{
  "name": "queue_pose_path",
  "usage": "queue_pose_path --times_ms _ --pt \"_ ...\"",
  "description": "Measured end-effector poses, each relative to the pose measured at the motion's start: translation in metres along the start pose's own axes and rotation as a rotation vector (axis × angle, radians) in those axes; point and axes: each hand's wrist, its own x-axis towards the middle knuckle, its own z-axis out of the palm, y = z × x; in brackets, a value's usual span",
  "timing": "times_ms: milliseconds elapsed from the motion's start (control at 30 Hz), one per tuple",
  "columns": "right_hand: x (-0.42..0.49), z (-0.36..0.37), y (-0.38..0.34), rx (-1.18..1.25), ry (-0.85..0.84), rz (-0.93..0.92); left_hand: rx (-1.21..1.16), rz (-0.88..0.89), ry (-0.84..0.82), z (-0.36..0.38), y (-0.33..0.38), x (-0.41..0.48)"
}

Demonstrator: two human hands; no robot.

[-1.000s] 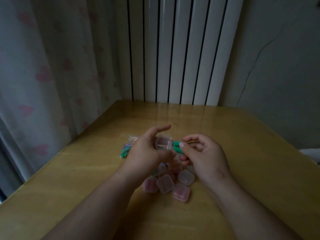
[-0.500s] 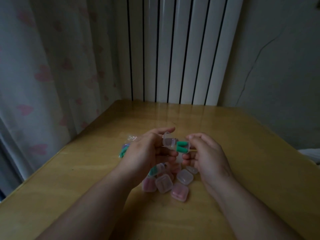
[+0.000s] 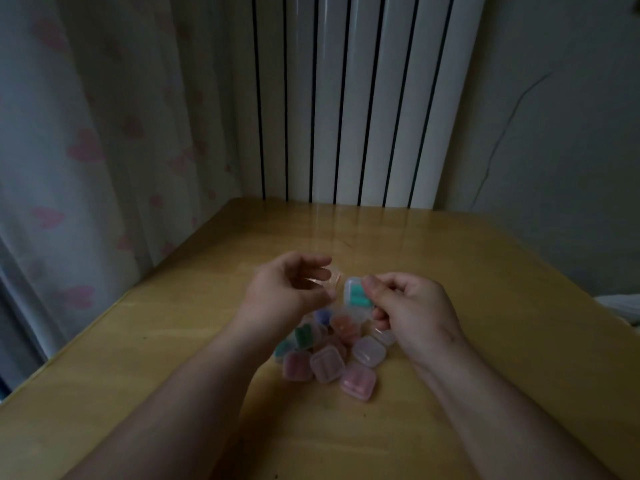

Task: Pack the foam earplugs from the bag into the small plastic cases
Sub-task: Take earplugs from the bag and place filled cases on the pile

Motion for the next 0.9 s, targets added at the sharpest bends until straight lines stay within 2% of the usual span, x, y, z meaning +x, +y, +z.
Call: queue_pose_path --times_ms 133,333,533,633,667,767,833,900 --pt "0.000 -0.005 -0.003 -0.044 0.022 -0.037 -0.044 -0.036 0.131 -0.004 -0.001 0.003" --pt "0.000 -0.013 -0.005 -0.296 -0.234 0.086 -0.092 -0.049 0.253 -0.008 -0.001 0.006" --pt "-0.002 -0.012 0.000 -0.603 -0.305 0.033 -0.048 -0.076 0.338 -0.012 -0.007 0.013" --pt "-0.003 -0.007 0.005 -0.655 -0.272 -0.023 0.107 -0.066 0.304 -0.013 -0.015 0.017" --pt "-0.003 -0.005 0.005 -0.660 -0.240 -0.036 0.240 -0.047 0.282 -0.013 -0.017 0.019" --pt "-0.004 -0.002 0.004 -0.612 -0.176 -0.071 0.832 0.040 0.276 -0.016 -0.022 0.021" --pt "-0.003 -0.002 0.004 -0.561 -0.148 -0.100 0.956 0.052 0.292 -0.017 -0.026 0.022" --pt "-0.003 0.000 0.005 -0.514 -0.127 -0.122 0.961 0.063 0.316 -0.018 -0.031 0.023"
